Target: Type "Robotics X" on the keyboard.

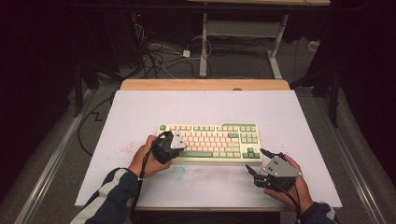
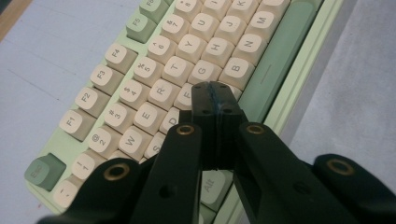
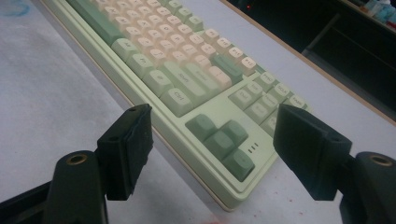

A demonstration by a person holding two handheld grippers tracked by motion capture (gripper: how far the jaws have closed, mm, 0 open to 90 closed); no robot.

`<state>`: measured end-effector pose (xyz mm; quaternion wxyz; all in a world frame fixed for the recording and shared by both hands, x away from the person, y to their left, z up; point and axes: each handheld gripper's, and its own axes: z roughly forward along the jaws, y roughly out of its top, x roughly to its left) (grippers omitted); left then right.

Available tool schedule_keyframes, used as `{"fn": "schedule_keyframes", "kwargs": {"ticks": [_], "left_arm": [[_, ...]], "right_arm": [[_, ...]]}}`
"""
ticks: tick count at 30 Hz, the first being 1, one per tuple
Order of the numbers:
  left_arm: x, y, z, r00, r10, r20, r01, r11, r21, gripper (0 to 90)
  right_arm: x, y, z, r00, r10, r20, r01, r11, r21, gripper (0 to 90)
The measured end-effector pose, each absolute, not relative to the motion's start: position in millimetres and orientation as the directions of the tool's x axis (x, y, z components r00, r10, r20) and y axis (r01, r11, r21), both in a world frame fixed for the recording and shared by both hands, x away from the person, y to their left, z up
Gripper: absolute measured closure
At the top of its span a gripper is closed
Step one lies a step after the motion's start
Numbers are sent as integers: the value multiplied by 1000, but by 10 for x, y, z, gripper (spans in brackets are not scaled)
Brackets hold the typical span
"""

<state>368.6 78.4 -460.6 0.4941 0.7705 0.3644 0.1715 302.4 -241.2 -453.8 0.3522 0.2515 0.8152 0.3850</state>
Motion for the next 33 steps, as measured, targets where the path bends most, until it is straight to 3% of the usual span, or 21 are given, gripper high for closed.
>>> {"fn": "schedule_keyframes", "kwargs": {"ticks": [17,33], "left_arm": [[3729,738,-4693,667,738,-100,415,-257,873,871],[3663,829,-4589,662,746,-73,350,-221,910,831]], "right_arm": [[3026,-2392,-4556,-631,668,-395,146,602,785,296],[3038,-2442,-4518,-592,711,-380,161,567,808,313]]}}
